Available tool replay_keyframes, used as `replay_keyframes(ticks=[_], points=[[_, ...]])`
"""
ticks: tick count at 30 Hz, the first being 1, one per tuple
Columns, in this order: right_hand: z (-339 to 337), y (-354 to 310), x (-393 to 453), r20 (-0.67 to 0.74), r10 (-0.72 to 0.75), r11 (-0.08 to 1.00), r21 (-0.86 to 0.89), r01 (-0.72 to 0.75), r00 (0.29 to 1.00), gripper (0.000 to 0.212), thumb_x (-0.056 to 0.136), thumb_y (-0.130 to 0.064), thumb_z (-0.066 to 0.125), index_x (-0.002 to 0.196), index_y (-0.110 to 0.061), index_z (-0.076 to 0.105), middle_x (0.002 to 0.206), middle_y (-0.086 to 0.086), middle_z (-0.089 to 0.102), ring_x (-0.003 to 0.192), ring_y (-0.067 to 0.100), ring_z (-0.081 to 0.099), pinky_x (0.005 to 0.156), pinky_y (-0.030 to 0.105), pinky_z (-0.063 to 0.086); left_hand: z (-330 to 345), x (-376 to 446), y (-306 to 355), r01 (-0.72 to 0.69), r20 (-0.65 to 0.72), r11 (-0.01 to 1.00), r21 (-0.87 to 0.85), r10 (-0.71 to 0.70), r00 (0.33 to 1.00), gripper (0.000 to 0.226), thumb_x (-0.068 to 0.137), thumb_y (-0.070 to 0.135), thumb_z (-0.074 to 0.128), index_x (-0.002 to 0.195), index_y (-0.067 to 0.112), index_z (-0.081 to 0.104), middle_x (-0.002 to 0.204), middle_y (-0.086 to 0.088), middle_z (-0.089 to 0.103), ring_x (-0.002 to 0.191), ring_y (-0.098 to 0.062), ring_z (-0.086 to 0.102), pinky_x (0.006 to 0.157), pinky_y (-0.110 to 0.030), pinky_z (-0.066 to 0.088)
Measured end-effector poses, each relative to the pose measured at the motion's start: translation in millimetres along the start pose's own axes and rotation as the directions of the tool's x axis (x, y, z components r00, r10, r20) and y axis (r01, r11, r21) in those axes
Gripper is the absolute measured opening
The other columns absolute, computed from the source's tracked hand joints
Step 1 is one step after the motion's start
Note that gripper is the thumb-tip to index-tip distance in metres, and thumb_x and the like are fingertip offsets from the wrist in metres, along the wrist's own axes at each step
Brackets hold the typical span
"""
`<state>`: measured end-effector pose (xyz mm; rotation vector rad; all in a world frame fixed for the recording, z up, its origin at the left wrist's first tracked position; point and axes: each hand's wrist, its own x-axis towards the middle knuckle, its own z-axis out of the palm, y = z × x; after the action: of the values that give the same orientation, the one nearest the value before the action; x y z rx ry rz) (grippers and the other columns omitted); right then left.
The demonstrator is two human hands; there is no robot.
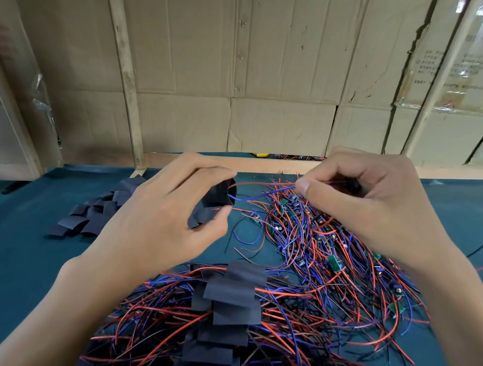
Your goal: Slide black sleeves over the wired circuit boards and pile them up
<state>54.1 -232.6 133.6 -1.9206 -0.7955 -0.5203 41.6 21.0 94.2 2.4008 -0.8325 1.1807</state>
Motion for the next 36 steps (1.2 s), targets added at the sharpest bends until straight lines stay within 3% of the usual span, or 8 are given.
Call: replay_keyframes(ticks=[6, 16, 24, 28, 31, 36], points=[[2, -1, 2, -0.061, 0.137, 0.991, 0.01, -0.137, 0.989, 0.02, 0.082, -0.008, 0.077, 0.063, -0.014, 0.073, 0.052, -0.012, 0.059, 0.048, -0.003, 0.044, 0.049, 0.008, 0.033, -1, 0, 0, -0.017, -0.022, 0.999, 0.038, 0.018, 1.0, 0.037, 0.091, 0.023, 0.066, 0.124, 0.005, 0.065, 0.117, -0.004, 0.061, 0.105, -0.019, 0.063, 0.087, -0.038, 0.052], [1, 0, 4, -0.13, 0.188, 0.982, 0.02, -0.187, 0.973, 0.018, 0.081, -0.012, 0.077, 0.063, -0.014, 0.074, 0.053, 0.003, 0.06, 0.049, 0.0, 0.042, 0.048, 0.01, 0.032, 3, 0, -2, -0.051, -0.028, 0.998, 0.022, 0.051, 0.998, 0.038, 0.091, 0.02, 0.067, 0.124, 0.002, 0.064, 0.12, -0.007, 0.061, 0.11, -0.022, 0.062, 0.094, -0.039, 0.05], [4, 0, 2, -0.036, 0.091, 0.996, -0.014, -0.091, 0.995, 0.017, 0.082, -0.01, 0.079, 0.066, -0.015, 0.074, 0.06, -0.004, 0.064, 0.054, -0.001, 0.049, 0.053, 0.011, 0.037, 3, 0, 2, -0.029, -0.017, 0.999, 0.021, 0.03, 0.999, 0.037, 0.09, 0.02, 0.068, 0.123, 0.002, 0.065, 0.119, -0.007, 0.061, 0.109, -0.022, 0.062, 0.095, -0.037, 0.05], [8, 0, 0, 0.06, 0.014, 0.999, -0.033, -0.013, 0.998, 0.013, 0.082, -0.021, 0.076, 0.07, -0.017, 0.075, 0.066, -0.007, 0.063, 0.06, 0.002, 0.053, 0.059, 0.012, 0.037, 3, 1, 6, -0.039, 0.006, 0.998, 0.049, 0.039, 0.999, 0.037, 0.09, 0.019, 0.068, 0.123, 0.002, 0.066, 0.118, -0.008, 0.062, 0.11, -0.02, 0.062, 0.101, -0.028, 0.045], [21, 2, -1, 0.111, -0.02, 0.999, -0.032, 0.023, 0.994, 0.009, 0.087, -0.027, 0.074, 0.081, -0.023, 0.079, 0.068, -0.004, 0.061, 0.064, 0.004, 0.053, 0.062, 0.014, 0.036, 4, 2, 13, -0.05, 0.021, 0.996, 0.075, 0.048, 0.999, 0.038, 0.09, 0.021, 0.067, 0.124, 0.003, 0.066, 0.118, -0.008, 0.062, 0.108, -0.02, 0.061, 0.101, -0.023, 0.042], [45, 4, -5, 0.075, 0.0, 0.998, -0.057, 0.004, 0.997, 0.007, 0.091, -0.03, 0.073, 0.098, -0.032, 0.073, 0.063, -0.002, 0.055, 0.059, 0.01, 0.046, 0.06, 0.019, 0.035, 4, 3, 18, -0.06, 0.034, 0.987, 0.149, 0.056, 0.998, 0.034, 0.089, 0.021, 0.068, 0.119, 0.003, 0.068, 0.11, -0.01, 0.065, 0.101, -0.027, 0.064, 0.094, -0.029, 0.042]])
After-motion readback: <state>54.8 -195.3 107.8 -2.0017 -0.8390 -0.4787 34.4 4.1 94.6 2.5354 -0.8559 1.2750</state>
